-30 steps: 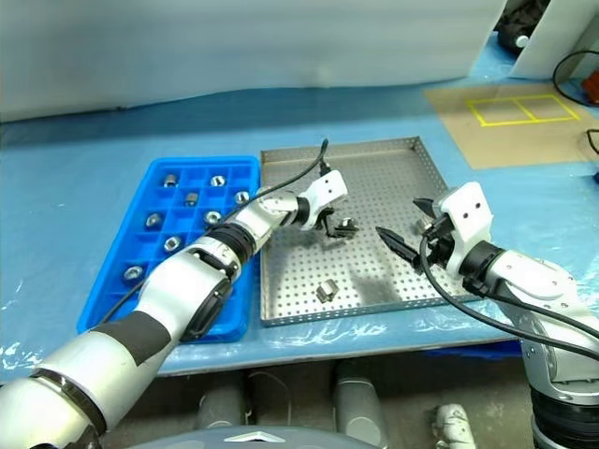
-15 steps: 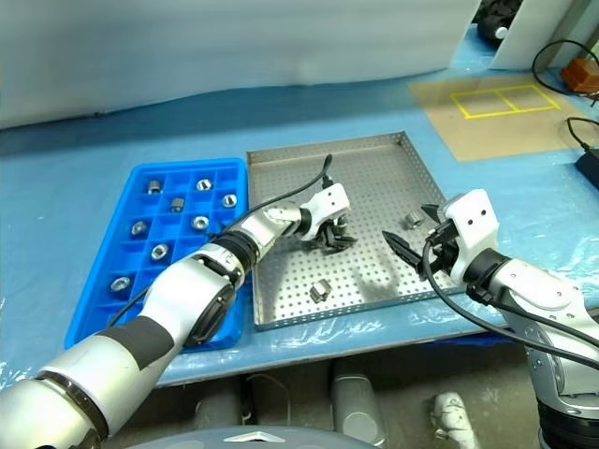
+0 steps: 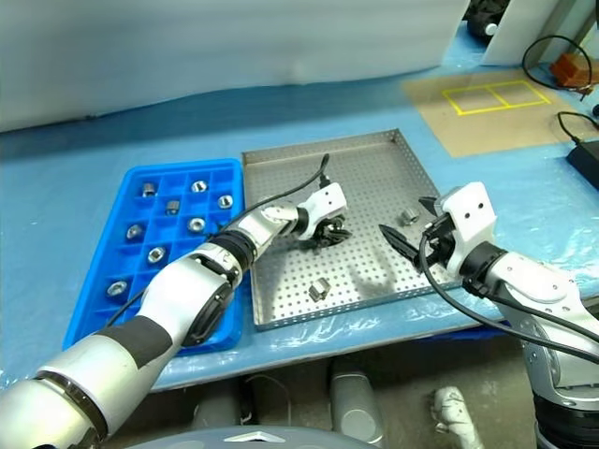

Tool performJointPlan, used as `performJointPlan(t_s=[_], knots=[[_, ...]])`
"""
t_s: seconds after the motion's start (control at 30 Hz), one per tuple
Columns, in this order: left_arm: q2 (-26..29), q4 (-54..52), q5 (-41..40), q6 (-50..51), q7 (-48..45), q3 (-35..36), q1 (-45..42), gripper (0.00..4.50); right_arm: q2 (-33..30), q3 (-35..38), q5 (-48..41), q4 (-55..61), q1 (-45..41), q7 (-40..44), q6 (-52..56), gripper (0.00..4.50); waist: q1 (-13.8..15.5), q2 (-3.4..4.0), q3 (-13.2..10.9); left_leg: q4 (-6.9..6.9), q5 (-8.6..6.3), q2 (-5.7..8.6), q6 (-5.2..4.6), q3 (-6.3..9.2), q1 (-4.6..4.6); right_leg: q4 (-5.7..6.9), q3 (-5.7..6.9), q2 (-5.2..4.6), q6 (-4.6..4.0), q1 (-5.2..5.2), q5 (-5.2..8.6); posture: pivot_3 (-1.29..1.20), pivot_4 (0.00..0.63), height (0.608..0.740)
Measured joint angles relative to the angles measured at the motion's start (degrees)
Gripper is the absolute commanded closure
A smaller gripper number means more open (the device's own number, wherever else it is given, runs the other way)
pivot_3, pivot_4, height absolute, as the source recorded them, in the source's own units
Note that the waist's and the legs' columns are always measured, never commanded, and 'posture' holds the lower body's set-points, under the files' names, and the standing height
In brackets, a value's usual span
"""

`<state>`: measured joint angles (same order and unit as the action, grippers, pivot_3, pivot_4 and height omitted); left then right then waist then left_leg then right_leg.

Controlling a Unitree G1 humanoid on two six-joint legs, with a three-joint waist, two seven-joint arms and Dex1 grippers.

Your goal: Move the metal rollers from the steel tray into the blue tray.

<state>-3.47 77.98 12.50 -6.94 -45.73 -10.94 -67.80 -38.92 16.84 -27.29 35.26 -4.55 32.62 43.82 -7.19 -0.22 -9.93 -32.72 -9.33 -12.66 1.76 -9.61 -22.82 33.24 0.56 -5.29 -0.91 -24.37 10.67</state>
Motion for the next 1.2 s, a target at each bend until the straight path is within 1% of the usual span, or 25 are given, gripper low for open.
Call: performJointPlan(t_s=[0.1, 0.27, 0.33, 0.4, 0.5, 0.53, 0.63, 0.7, 0.8, 0.93, 1.03, 1.13, 1.2], knots=[[1.76, -0.42, -1.18, -0.9, -3.68, 1.77, 0.0, 2.58, -0.43, -1.1, 0.12, -2.27, -1.99, 1.09, -0.86, 0.0, 0.09, 0.0, 0.0, 0.0, 0.0, 0.0, 0.0, 0.0, -0.07, 0.0, 0.0, -0.01, 0.03, -0.05, -0.05, -0.54, 0.15, 0.74], [5.46, -4.85, -5.38, -2.59, -13.34, 5.09, -0.14, 2.58, -0.85, -5.4, 0.6, -7.09, -7.12, 3.68, -3.32, 0.0, 0.53, 0.01, 0.0, 0.02, 0.03, -0.03, -0.04, 0.01, -0.16, 0.01, 0.01, -0.03, -0.02, -0.12, -0.07, -0.44, 0.15, 0.74], [7.61, -8.52, -7.63, -2.4, -17.83, 6.23, -0.04, 2.58, -0.79, -7.75, 1.1, -9.97, -10.12, 5.09, -4.67, 0.0, 0.85, 0.01, -0.01, 0.03, 0.08, -0.05, -0.12, 0.0, -0.18, 0.07, 0.0, -0.03, -0.04, -0.18, -0.08, -0.39, 0.15, 0.74], [10.31, -14.54, -9.97, -0.99, -21.91, 6.98, 0.8, 2.58, -0.37, -10.53, 1.89, -13.13, -13.52, 6.69, -6.39, 0.0, 1.58, 0.01, -0.01, 0.04, 0.12, -0.12, -0.16, -0.04, -0.18, 0.21, -0.03, -0.03, -0.05, -0.31, -0.09, -0.33, 0.15, 0.74], [14.01, -22.58, -12.38, 2.69, -24.58, 7.82, 3.13, 2.58, 1.17, -14.02, 2.9, -17.18, -17.46, 8.8, -8.8, 0.0, 2.44, 0.03, -0.02, 0.06, 0.18, -0.2, -0.08, -0.07, -0.16, 0.43, -0.04, -0.01, -0.05, -0.49, -0.09, -0.27, 0.15, 0.74], [15.78, -26.79, -13.48, 5.26, -25.05, 8.18, 5.0, 2.58, 1.66, -15.57, 3.62, -19.38, -19.03, 9.91, -10.12, 0.0, 3.43, 0.05, -0.03, 0.14, 0.25, -0.24, 0.03, -0.1, -0.18, 0.52, -0.05, 0.01, -0.05, -0.59, -0.09, -0.24, 0.15, 0.74], [19.4, -37.27, -16.75, 13.19, -24.25, 9.61, 10.11, 2.58, 3.99, -18.77, 5.07, -24.77, -22.91, 12.51, -13.1, 0.0, 5.29, 0.09, -0.06, 0.19, 0.31, -0.26, 0.11, -0.18, -0.23, 0.62, -0.07, 0.0, -0.07, -0.72, -0.1, -0.17, 0.15, 0.74], [22.67, -47.02, -19.28, 19.09, -22.77, 11.17, 14.91, 2.58, 6.51, -21.5, 6.03, -28.47, -26.25, 14.52, -15.15, 0.0, 5.95, 0.09, -0.08, 0.2, 0.32, -0.29, 0.13, -0.23, -0.25, 0.67, -0.1, 0.01, -0.07, -0.79, -0.1, -0.11, 0.15, 0.74], [26.55, -59.25, -21.78, 25.8, -20.05, 12.89, 20.66, 2.58, 8.91, -24.37, 7.13, -33.54, -29.74, 17.42, -17.94, 0.0, 8.09, 0.12, -0.1, 0.25, 0.34, -0.33, 0.17, -0.23, -0.27, 0.67, -0.03, 0.01, -0.09, -0.81, -0.1, -0.05, 0.15, 0.74], [29.46, -70.22, -24.02, 30.69, -16.77, 13.94, 28.75, 2.58, 11.29, -26.16, 8.42, -39.14, -33.52, 20.36, -21.22, 0.0, 10.47, 0.12, -0.1, 0.25, 0.35, -0.32, 0.21, -0.25, -0.33, 0.67, 0.03, -0.03, -0.09, -0.8, -0.09, 0.07, 0.15, 0.74], [32.16, -80.98, -26.89, 31.86, -14.19, 16.98, 38.37, 2.58, 13.94, -27.82, 9.68, -44.85, -37.22, 23.58, -24.13, 0.0, 11.16, 0.08, -0.12, 0.26, 0.3, -0.4, 0.47, -0.23, -0.33, 0.71, 0.08, 0.01, -0.09, -0.83, -0.09, 0.12, 0.15, 0.74], [35.14, -87.79, -29.57, 33.29, -12.81, 19.4, 42.59, 2.58, 15.43, -28.56, 10.84, -49.1, -39.42, 25.77, -26.33, 0.0, 12.02, 0.08, -0.14, 0.28, 0.45, -0.62, 0.73, -0.18, -0.34, 0.91, 0.3, 0.12, -0.13, -0.85, -0.06, 0.16, 0.15, 0.74], [37.46, -92.37, -31.78, 34.65, -12.04, 21.63, 45.39, 2.58, 16.72, -28.9, 11.55, -51.63, -40.81, 27.07, -27.79, 0.0, 12.7, 0.08, -0.14, 0.25, 0.54, -0.71, 0.89, -0.19, -0.28, 1.27, 0.39, 0.13, -0.35, -0.9, 0.08, 0.19, 0.15, 0.74]])
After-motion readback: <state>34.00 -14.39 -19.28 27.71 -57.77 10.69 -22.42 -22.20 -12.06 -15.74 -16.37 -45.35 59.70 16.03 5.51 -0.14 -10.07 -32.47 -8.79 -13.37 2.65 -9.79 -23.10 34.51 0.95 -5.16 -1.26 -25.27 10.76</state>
